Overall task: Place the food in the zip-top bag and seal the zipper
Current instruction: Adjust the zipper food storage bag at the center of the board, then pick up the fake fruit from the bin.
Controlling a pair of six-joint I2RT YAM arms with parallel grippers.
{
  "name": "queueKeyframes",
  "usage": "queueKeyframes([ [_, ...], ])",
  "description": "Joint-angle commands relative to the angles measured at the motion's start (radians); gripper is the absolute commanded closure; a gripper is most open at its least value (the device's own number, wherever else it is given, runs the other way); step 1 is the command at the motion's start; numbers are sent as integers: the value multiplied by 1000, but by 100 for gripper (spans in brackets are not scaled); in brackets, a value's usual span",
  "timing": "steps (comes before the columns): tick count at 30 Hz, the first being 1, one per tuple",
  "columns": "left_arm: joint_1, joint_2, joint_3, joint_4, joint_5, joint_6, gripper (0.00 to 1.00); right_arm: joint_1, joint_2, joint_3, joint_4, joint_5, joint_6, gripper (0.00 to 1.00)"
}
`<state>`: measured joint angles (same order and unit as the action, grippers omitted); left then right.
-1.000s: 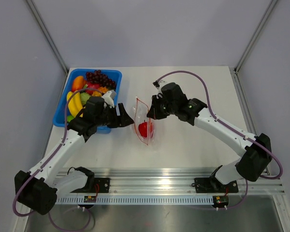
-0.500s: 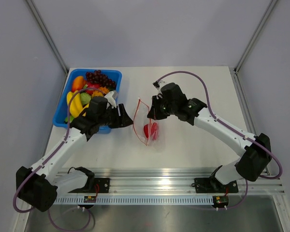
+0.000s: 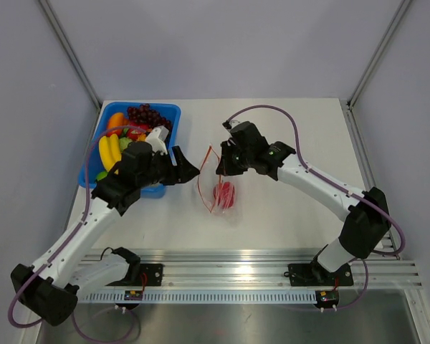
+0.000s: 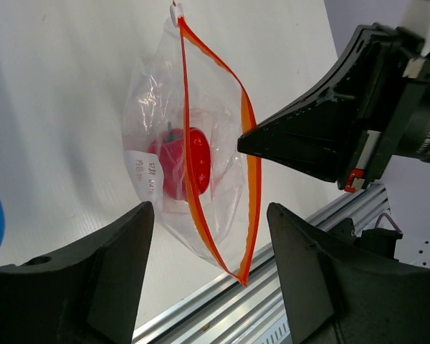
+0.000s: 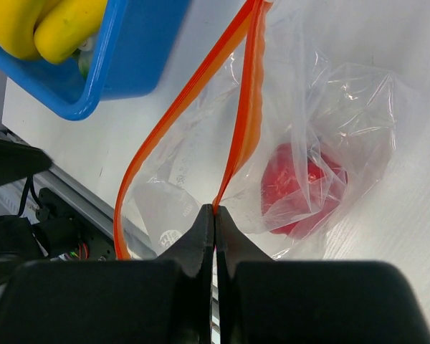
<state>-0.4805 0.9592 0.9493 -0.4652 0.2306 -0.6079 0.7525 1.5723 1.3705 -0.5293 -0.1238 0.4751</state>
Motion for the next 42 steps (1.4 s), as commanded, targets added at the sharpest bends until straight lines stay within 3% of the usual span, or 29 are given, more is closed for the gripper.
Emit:
queueKeyframes([
  [1,-44,65,40,17,-30,8,31,-4,-3,52,12,-8,16,100],
  [7,-73,164,46,11,-89,36,37,-4,-17,48,6,-11,17,100],
  [9,-76,199,46,17,-86,40,47,-4,-27,45,3,-13,17,100],
  [10,-76,208,49,16,-85,46,53,-4,-32,45,0,-11,16,100],
  [11,-76,214,51,13,-99,51,69,-4,-38,44,-9,-7,13,100],
  [14,-76,217,71,-22,-146,68,100,-5,-69,15,-21,9,5,100],
  [23,-61,177,60,-32,-166,97,100,-5,-103,-18,6,-17,13,100],
  [26,-47,165,68,-36,-169,79,72,-4,-86,-2,8,-16,29,100],
  [28,-21,141,74,-35,-172,79,38,-5,-83,-2,8,-23,46,100],
  [30,20,93,92,-46,-169,100,29,-4,-90,-16,14,-23,53,100],
  [37,261,79,204,-187,-204,224,20,-4,-107,-21,20,-27,46,100],
  [42,270,130,253,-266,-456,449,14,-4,-121,-17,40,-45,45,100],
])
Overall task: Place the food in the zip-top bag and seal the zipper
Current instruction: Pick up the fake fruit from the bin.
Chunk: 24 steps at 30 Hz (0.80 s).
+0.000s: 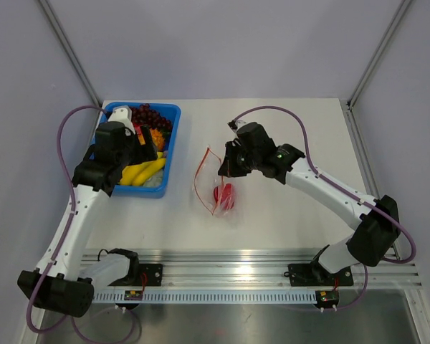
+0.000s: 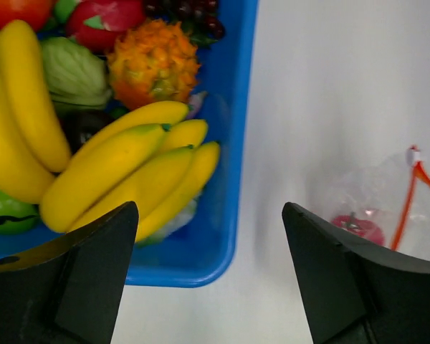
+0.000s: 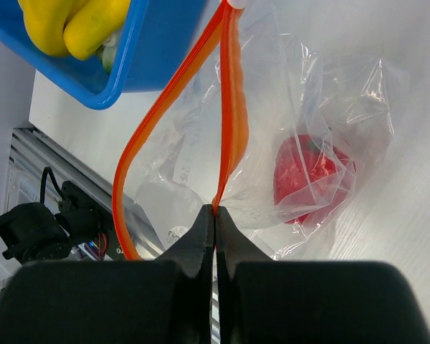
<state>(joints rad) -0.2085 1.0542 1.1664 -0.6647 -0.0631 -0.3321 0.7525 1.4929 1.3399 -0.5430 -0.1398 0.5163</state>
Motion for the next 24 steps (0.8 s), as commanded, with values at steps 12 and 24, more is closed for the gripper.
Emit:
queueKeyframes([
  [12,-104,-11,-181,209,-291,361,23,-2,-25,21,84,-72,11,100],
  [24,-160,119,-231,298,-503,452,25,-2,-49,15,69,-58,16,100],
])
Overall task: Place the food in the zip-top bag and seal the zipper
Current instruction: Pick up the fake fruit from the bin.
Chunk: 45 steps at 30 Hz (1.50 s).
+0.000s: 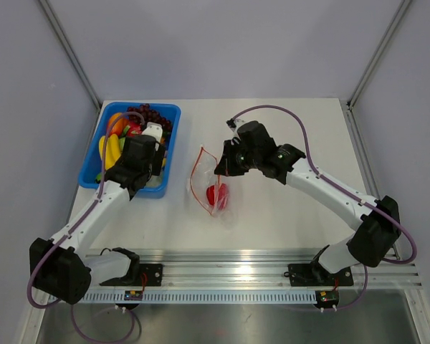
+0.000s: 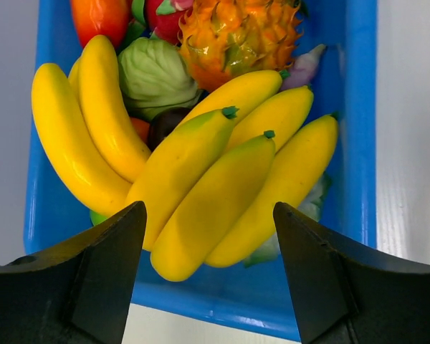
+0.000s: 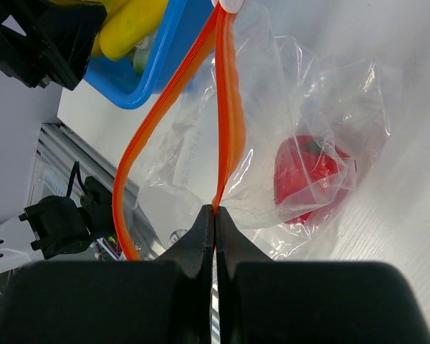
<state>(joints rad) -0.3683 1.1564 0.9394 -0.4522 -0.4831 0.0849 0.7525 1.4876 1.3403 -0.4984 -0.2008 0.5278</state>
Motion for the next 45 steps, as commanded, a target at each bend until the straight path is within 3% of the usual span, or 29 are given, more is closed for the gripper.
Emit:
queueKeyframes([
  [1,0,28,-5,89,-71,32,25,-2,-44,13,23,3,8,100],
  [7,2,88,-19,92,-106,32,26,-2,-58,8,20,1,12,100],
  [13,2,118,-17,93,-126,6,35,-4,-72,-4,11,14,8,100],
  [16,2,132,-13,89,-149,-2,48,-4,-70,3,4,17,3,100],
  [20,2,124,53,14,-213,-23,80,-2,-72,5,4,17,6,100],
  [25,2,74,189,-100,-276,-48,100,-2,-67,2,9,8,9,100],
  [33,12,-55,367,-131,-180,-114,100,-2,-61,14,0,0,8,100],
  [39,26,-86,495,-229,180,-252,100,-4,-63,10,9,14,11,100],
  [45,25,-78,591,-379,323,-315,100,-2,-32,13,9,9,20,100],
])
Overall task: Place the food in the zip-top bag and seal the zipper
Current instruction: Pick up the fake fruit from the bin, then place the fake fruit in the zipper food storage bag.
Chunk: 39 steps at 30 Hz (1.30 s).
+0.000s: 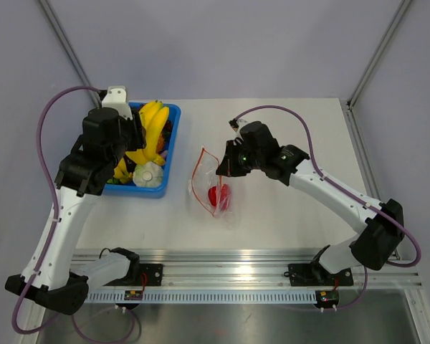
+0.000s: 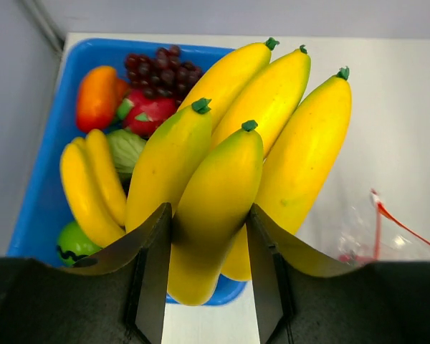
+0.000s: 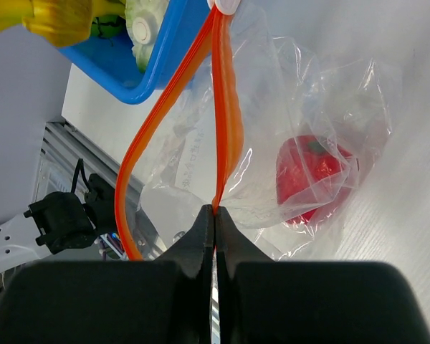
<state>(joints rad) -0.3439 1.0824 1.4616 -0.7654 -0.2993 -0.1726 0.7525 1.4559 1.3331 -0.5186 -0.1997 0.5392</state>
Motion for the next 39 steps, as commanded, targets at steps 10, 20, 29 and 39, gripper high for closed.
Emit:
queueKeyframes([
  [10,0,-88,57,-6,576,-201,100,-1,78,58,63,-14,33,100],
  [20,-81,-124,-78,152,592,-281,100,-1,98,95,58,-21,44,100],
  [29,-118,-102,-202,215,480,-223,100,-1,58,84,77,-49,59,100],
  [39,-118,-141,-346,339,456,-143,100,-1,24,64,135,-141,93,100],
])
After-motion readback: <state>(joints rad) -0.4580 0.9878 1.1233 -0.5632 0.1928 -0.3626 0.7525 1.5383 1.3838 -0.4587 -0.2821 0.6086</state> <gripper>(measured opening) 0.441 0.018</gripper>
